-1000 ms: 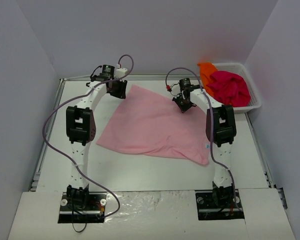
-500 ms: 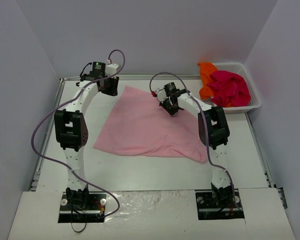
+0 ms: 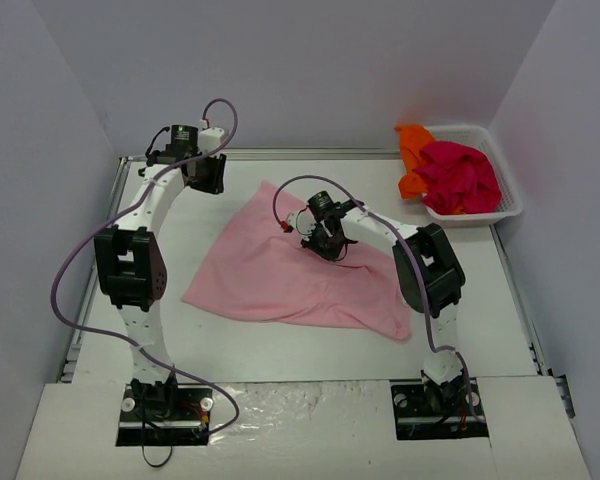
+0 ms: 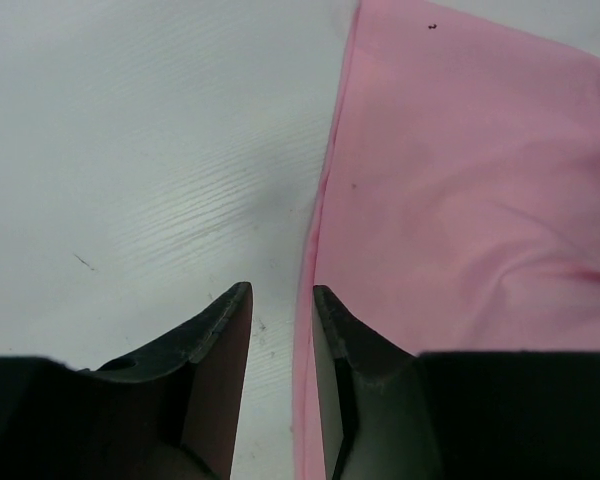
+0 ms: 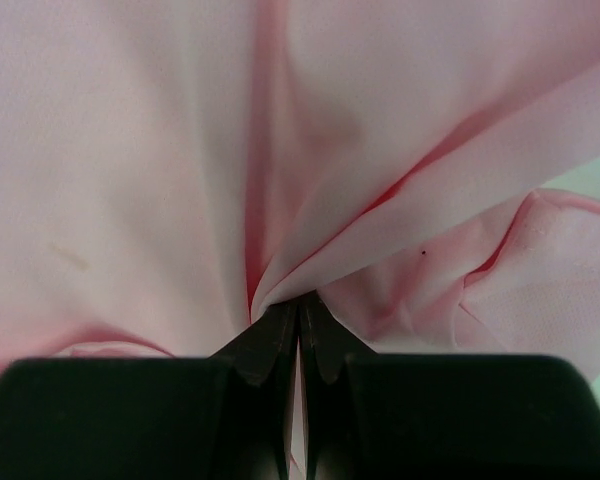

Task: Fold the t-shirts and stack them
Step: Flatten out the tshirt

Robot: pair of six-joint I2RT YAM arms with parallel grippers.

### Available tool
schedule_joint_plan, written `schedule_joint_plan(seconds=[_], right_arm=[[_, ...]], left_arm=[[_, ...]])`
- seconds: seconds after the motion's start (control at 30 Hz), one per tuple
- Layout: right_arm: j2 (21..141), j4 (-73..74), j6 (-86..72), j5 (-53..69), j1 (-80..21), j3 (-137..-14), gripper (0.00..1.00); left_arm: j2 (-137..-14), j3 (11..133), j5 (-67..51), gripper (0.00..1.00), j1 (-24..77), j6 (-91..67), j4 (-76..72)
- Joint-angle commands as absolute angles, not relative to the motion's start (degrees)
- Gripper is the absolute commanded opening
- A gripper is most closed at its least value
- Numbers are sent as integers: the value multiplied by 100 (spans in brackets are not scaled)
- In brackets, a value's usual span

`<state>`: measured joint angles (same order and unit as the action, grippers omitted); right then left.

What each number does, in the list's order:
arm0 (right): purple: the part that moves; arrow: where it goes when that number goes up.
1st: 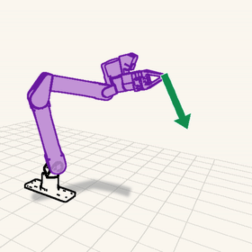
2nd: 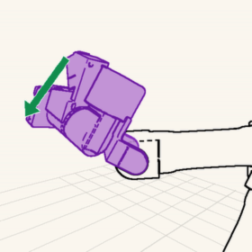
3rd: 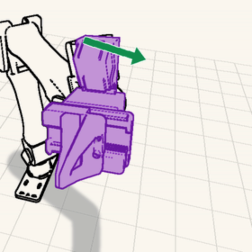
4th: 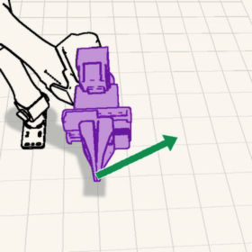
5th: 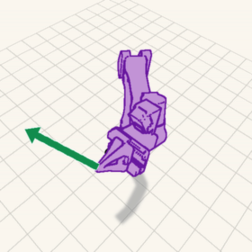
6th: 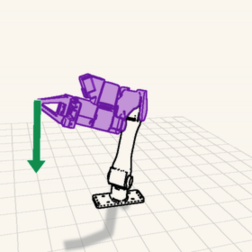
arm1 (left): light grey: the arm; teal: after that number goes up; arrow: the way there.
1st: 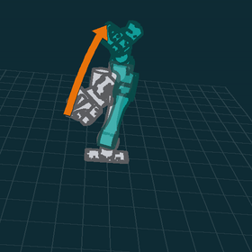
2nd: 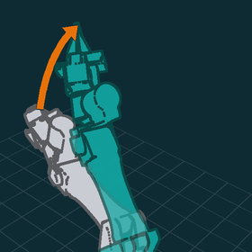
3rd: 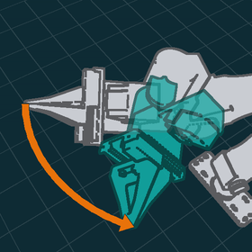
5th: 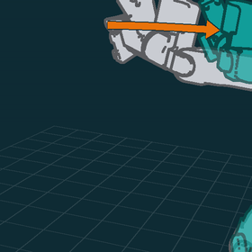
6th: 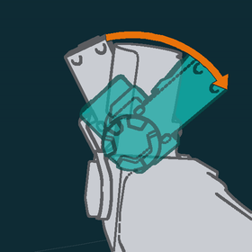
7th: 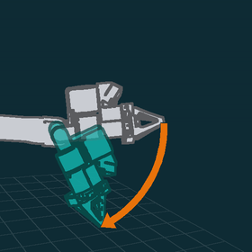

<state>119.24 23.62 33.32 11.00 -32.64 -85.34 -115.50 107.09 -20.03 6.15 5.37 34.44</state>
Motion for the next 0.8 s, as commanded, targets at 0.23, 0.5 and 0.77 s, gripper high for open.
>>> schedule_joint_plan(seconds=[0.23,0.5,0.77], right_arm=[[11252,3568,3252,1380,-2919,-8673,9],[10776,3568,3216,1749,-1961,-9448,38],[11101,3612,3199,1477,-1837,-9405,38]], left_arm=[[-11276,10775,-2232,35,677,527,3358],[-12277,11987,-2970,55,764,466,3392],[-13954,13868,-3883,59,852,-112,3709]])
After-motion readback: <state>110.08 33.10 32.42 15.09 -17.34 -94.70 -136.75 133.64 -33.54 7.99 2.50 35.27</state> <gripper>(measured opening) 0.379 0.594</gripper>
